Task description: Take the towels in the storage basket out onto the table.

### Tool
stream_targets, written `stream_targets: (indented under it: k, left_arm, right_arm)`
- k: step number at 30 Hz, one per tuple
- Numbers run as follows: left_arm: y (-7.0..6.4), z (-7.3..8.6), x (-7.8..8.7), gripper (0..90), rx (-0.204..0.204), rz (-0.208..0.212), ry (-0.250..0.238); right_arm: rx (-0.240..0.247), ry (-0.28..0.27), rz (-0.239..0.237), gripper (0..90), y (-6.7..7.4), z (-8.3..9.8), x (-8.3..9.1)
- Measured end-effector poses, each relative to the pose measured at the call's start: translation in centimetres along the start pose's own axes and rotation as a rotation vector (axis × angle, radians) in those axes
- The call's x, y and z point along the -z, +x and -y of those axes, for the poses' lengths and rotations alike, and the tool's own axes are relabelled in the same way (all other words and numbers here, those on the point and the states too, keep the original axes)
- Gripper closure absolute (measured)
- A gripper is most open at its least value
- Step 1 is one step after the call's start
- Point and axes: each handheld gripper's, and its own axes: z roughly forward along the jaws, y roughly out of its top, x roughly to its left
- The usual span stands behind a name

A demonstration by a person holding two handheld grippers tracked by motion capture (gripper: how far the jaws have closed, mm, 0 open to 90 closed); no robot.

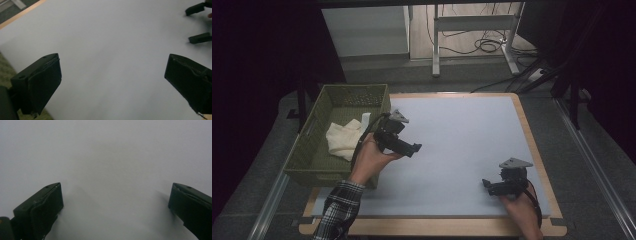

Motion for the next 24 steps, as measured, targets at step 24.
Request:
stream_targets:
  k: [24]
  left_arm:
    - [10.1,4.5,2.8,1.2,0.188,-0.129,-0.005]
  right_arm:
    - [-0.001,0.001,0.0,0.0,0.0,0.0,0.0]
